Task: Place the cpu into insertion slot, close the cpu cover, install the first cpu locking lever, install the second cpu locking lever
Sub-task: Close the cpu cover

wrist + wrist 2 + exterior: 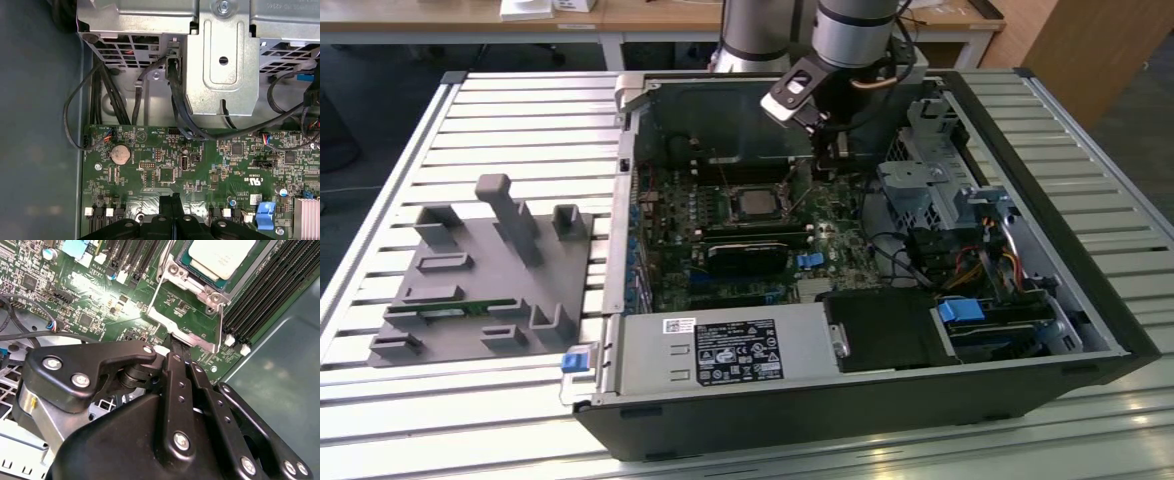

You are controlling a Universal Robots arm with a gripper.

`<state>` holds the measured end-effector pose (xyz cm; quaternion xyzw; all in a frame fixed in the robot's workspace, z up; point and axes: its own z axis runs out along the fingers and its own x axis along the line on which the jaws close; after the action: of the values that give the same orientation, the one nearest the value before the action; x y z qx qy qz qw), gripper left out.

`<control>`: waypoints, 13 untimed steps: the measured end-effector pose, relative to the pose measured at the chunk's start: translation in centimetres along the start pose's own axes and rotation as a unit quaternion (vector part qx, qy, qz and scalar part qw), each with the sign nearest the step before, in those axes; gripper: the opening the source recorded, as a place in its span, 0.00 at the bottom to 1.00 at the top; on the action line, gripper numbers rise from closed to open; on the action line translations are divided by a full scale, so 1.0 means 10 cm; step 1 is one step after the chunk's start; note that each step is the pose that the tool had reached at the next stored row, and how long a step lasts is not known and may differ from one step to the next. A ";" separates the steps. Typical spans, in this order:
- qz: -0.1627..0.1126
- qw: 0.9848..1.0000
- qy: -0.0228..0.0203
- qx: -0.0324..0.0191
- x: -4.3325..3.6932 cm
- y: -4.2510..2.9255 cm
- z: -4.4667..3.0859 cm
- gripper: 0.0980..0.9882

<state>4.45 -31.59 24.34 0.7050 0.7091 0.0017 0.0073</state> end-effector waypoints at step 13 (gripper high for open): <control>0.000 1.000 0.000 0.000 0.000 -0.048 0.000 0.03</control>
<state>3.98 -31.59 24.34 0.7050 0.7091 0.0017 0.0072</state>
